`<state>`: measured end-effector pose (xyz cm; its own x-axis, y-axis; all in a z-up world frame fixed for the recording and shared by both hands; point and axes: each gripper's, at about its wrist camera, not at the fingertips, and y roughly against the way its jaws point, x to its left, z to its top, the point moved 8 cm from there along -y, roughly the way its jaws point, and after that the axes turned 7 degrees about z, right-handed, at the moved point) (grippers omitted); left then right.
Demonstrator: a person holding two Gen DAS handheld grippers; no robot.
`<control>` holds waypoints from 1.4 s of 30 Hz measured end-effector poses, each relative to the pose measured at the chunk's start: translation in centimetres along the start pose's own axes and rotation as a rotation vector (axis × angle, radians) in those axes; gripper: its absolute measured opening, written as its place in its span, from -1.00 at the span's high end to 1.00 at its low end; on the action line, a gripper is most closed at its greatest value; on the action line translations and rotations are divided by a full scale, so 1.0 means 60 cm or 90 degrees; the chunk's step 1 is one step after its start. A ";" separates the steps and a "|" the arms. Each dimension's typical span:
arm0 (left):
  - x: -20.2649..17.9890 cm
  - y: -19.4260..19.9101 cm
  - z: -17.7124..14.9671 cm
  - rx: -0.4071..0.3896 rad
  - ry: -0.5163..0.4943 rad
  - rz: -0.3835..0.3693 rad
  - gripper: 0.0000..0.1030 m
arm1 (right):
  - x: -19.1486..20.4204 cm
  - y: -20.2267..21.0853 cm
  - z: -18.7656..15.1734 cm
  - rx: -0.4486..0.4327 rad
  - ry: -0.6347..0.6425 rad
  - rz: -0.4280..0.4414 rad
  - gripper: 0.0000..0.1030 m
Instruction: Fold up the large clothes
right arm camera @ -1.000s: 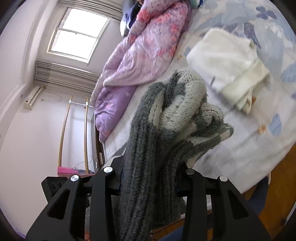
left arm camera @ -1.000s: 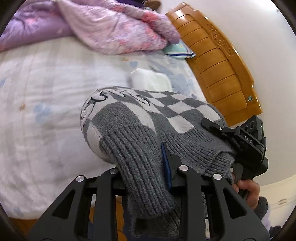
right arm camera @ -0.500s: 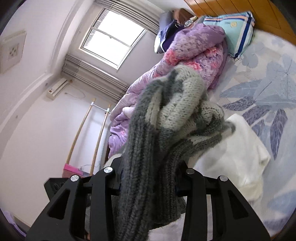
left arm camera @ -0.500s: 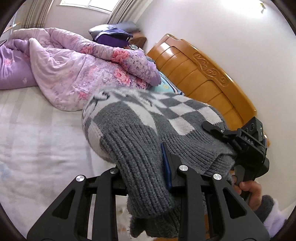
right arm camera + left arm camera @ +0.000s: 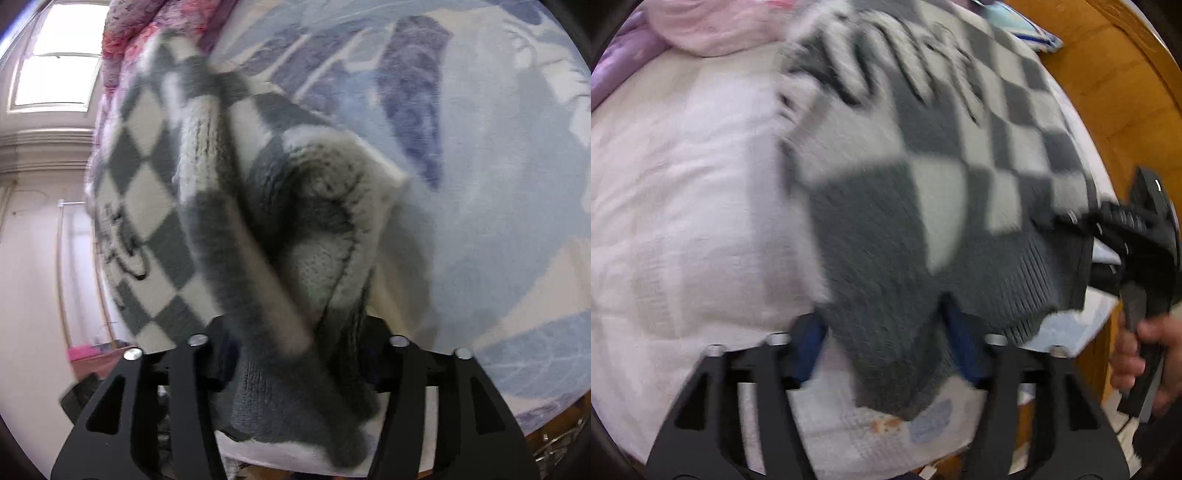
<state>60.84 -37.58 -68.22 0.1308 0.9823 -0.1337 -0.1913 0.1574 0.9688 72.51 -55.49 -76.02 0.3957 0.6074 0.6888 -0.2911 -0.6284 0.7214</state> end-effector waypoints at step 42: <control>0.406 0.993 -0.432 -0.470 0.005 0.072 -0.77 | 0.739 0.349 -0.872 -0.412 0.496 -0.170 -0.83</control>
<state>27.44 -1.67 -19.17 0.0654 0.9968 -0.0453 -0.8074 0.0796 0.5847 38.36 -16.28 -26.58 -0.0883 0.9774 0.1920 -0.7780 -0.1881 0.5994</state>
